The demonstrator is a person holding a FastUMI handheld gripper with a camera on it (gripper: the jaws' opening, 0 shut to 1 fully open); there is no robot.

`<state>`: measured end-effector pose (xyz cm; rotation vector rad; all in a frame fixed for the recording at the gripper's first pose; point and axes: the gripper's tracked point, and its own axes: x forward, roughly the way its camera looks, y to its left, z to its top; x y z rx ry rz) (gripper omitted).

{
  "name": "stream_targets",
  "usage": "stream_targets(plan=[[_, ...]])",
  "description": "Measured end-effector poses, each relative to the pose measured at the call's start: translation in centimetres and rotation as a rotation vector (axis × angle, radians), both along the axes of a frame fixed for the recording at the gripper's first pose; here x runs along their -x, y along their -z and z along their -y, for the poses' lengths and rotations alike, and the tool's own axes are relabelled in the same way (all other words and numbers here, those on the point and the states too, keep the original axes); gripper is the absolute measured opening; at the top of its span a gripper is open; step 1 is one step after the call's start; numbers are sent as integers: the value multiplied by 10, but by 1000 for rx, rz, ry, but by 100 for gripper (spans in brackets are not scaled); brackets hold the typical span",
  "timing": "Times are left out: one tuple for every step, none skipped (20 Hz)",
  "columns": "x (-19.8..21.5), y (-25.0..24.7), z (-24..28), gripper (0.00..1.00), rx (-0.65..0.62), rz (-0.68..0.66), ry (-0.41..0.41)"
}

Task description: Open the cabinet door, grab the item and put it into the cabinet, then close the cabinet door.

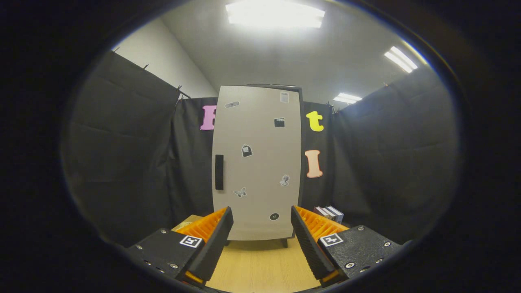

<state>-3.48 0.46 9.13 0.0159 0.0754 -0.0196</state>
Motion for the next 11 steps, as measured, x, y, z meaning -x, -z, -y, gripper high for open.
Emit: stream_targets(plan=[[0, -1, 1, 89, 1, 3, 1], [-1, -2, 1, 89, 4, 3, 1], [-2, -1, 3, 89, 8, 1, 4], [-4, -1, 6, 89, 12, -1, 8], [-5, -2, 7, 89, 14, -2, 10], [-7, -3, 8, 89, 13, -1, 12], [-8, -3, 9, 89, 11, 3, 14], [-9, -4, 11, 89, 9, 5, 17], [-9, -7, 11, 89, 6, 7, 19], [-9, -9, 11, 89, 2, 13, 19], [-8, -11, 10, 89, -3, 18, 17]])
